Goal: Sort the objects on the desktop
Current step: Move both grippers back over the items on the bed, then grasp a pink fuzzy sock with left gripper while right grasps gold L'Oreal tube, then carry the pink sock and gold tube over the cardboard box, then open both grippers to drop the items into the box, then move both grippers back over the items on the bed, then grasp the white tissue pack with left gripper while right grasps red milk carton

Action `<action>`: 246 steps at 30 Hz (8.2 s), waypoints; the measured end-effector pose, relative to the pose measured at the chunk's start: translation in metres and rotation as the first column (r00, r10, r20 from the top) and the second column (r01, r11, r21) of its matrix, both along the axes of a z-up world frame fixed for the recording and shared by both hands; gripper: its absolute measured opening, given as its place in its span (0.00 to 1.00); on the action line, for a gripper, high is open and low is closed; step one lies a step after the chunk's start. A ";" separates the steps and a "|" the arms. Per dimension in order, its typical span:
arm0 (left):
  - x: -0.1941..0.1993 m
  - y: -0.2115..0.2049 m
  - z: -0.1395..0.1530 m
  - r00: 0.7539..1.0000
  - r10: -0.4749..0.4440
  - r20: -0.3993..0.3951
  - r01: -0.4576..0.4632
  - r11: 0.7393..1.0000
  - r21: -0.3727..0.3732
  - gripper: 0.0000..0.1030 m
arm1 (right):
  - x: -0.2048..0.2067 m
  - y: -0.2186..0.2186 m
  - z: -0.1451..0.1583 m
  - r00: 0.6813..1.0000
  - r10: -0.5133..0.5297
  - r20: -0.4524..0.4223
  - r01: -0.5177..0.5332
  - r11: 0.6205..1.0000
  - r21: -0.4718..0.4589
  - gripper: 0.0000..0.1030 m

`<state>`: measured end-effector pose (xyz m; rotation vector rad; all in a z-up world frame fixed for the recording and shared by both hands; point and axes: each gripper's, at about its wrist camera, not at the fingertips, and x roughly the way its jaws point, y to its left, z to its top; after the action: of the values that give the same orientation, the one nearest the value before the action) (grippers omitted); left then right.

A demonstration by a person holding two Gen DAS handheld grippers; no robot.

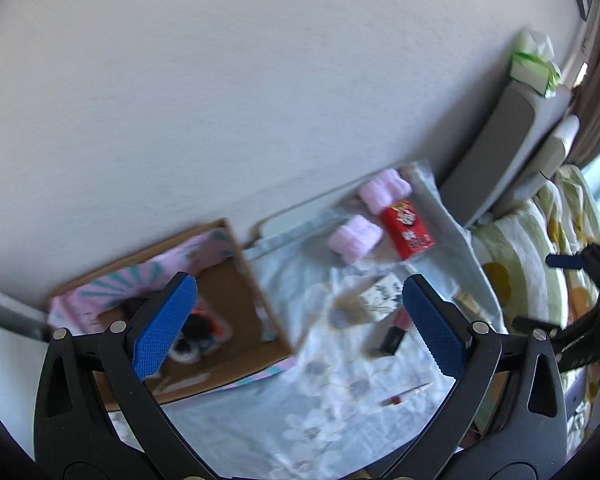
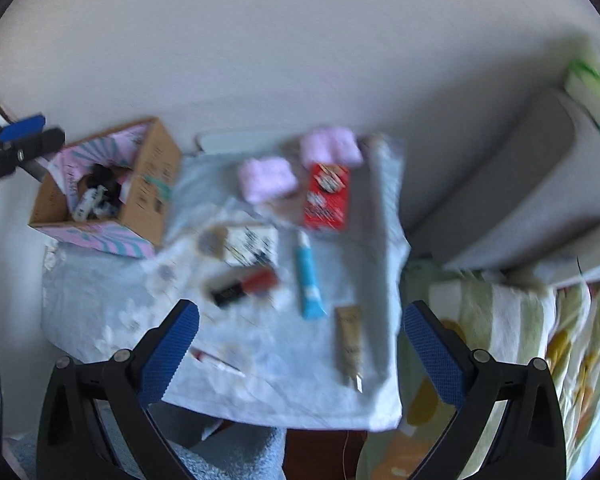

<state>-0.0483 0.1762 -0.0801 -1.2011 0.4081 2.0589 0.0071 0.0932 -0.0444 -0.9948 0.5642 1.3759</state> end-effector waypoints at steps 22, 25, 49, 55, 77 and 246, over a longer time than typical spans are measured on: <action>0.005 0.148 -0.142 0.992 -0.111 0.056 0.121 0.963 -0.241 1.00 | 0.080 0.013 -0.116 0.984 0.005 -0.179 -0.042 0.978 -0.205 0.95; 0.002 0.157 -0.162 0.992 -0.104 0.072 0.119 0.960 -0.254 0.99 | 0.086 0.019 -0.126 0.981 0.005 -0.193 -0.049 0.973 -0.224 0.92; -0.001 0.159 -0.208 0.999 -0.034 0.021 0.039 0.949 -0.314 0.36 | 0.082 0.014 -0.137 0.984 0.173 0.043 -0.162 0.969 -0.188 0.22; 0.003 0.152 -0.196 0.999 -0.027 0.040 0.037 0.958 -0.283 0.26 | 0.073 0.003 -0.138 0.982 0.184 0.037 -0.174 0.968 -0.179 0.22; 0.000 0.100 -0.060 0.997 -0.014 0.074 0.019 0.998 -0.067 0.26 | 0.042 0.007 -0.055 0.989 0.150 0.000 -0.150 0.988 -0.043 0.22; 0.063 0.089 -0.201 0.935 -0.352 0.055 0.355 0.910 -0.214 0.43 | 0.053 0.148 -0.099 0.996 0.075 -0.046 -0.081 0.984 -0.156 0.46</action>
<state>0.0151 0.2652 -0.2808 -1.1693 0.8041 1.7223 0.0599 0.2413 -0.1433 -1.1288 0.6790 1.4398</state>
